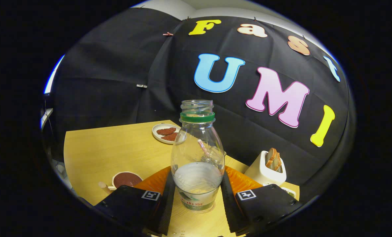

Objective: Take the bottle from table, then pour the juice into the cup, finally place the bottle on the coaster

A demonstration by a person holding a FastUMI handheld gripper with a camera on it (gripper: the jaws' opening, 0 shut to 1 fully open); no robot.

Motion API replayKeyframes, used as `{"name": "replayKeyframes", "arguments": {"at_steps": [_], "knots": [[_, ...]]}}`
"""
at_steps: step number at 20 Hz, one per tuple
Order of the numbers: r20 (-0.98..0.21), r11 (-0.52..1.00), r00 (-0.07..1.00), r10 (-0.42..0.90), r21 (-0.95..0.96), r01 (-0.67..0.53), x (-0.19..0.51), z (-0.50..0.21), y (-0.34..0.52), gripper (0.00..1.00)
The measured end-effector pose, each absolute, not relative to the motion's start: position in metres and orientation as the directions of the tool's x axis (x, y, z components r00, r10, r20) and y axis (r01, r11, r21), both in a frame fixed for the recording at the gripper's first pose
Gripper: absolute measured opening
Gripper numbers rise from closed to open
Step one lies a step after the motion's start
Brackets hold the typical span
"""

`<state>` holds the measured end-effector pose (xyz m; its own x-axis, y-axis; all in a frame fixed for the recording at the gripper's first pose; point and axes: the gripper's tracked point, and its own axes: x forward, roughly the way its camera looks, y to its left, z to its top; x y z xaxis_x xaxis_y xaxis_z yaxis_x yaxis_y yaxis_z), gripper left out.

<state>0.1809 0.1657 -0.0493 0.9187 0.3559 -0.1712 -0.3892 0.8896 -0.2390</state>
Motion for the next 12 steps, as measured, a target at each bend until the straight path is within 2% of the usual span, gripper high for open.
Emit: {"name": "replayKeyframes", "arguments": {"at_steps": [12], "knots": [[-0.190, 0.940, 0.927, 0.324, -0.045, -0.337, 0.240, -0.120, 0.135, 0.70]]}}
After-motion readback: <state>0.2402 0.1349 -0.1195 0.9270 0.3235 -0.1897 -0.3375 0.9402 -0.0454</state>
